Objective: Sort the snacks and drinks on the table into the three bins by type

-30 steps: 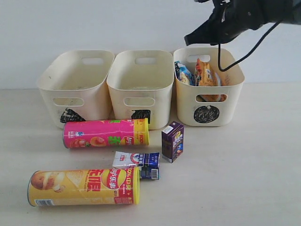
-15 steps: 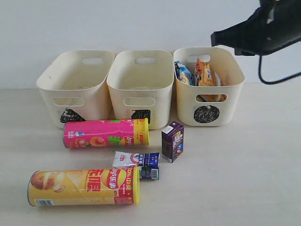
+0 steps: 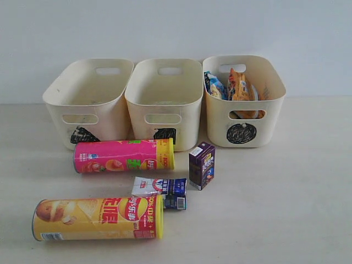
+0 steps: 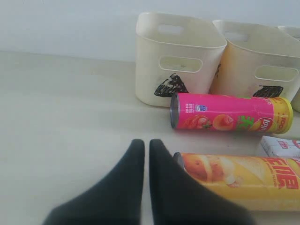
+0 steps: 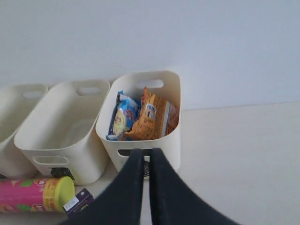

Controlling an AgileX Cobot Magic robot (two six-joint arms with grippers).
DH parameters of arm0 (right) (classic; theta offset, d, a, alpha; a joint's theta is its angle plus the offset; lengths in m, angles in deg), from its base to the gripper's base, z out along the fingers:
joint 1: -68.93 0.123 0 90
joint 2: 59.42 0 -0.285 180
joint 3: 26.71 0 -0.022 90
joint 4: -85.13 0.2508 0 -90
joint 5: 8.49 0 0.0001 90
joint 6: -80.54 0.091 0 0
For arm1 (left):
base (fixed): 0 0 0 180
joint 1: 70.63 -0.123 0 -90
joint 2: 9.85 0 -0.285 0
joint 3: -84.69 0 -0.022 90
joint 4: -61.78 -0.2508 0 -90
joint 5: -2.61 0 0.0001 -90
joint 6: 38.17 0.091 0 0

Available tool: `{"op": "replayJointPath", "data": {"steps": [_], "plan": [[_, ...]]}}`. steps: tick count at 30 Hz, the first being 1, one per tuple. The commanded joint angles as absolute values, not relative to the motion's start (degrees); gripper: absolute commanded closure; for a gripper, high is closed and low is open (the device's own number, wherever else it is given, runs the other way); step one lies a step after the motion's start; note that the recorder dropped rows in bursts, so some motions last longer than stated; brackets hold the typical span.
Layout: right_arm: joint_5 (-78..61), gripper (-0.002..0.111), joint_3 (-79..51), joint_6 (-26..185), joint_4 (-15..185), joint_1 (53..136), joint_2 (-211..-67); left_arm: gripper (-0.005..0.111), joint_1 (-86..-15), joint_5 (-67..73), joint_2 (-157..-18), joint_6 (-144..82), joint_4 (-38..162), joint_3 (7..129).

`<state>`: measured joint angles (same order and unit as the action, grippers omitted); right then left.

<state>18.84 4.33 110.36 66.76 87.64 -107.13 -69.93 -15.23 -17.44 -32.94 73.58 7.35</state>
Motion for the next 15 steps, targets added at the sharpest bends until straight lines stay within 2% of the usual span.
{"op": "replayJointPath", "data": {"steps": [1, 8, 15], "plan": [[20.5, 0.106, 7.3, 110.5, 67.0, 87.2, -95.6, 0.102, -70.1, -14.9, -17.6, -33.5, 74.1, 7.5], [21.2, 0.106, 11.6, 110.1, 66.9, 87.2, -83.5, 0.102, -70.1, -14.9, -17.6, -33.5, 74.1, 7.5], [21.2, 0.106, 20.3, 106.2, 66.9, 87.2, -79.2, 0.102, -70.1, -14.9, -17.6, -33.5, 74.1, 7.5]]}}
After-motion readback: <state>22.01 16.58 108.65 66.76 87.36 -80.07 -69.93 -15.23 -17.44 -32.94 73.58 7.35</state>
